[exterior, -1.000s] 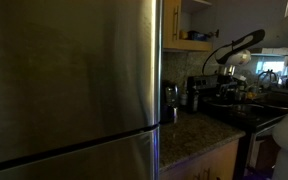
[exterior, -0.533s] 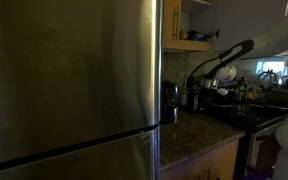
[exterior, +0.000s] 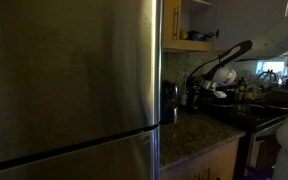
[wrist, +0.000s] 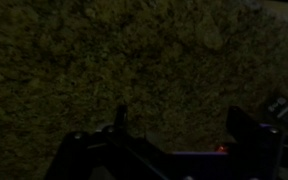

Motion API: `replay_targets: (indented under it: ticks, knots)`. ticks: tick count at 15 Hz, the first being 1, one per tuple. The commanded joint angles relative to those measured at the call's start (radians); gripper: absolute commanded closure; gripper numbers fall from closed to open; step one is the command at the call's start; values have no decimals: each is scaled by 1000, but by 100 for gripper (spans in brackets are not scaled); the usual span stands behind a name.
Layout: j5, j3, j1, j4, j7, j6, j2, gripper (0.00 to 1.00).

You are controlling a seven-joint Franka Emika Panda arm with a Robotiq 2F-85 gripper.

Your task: Open the airfryer compartment then close it.

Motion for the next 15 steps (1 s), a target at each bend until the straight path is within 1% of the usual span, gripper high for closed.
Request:
replay_targets:
  ticks: [1, 4, 6, 7, 8, 9, 10, 11, 12, 13, 14, 15]
  knots:
    - [207, -16, 43, -22, -16, 87, -5, 0]
    - [384, -17, 78, -28, -93, 194, -3, 0]
    - [442, -3, 84, -31, -158, 285, 2, 0]
    - [489, -2, 94, -34, -177, 329, 2, 0]
    - [560, -19, 127, -34, -219, 383, 3, 0]
    - [475, -4, 91, -20, -148, 304, 1, 0]
    - [512, -5, 102, -22, -173, 337, 1, 0]
    - [526, -7, 109, -23, -181, 352, 1, 0]
    - [392, 22, 58, -33, -97, 334, 7, 0]
    - [348, 36, 35, -28, -88, 313, 7, 0]
    - [311, 26, 42, -26, -71, 315, 3, 0]
    - [303, 12, 56, -23, -75, 311, -1, 0]
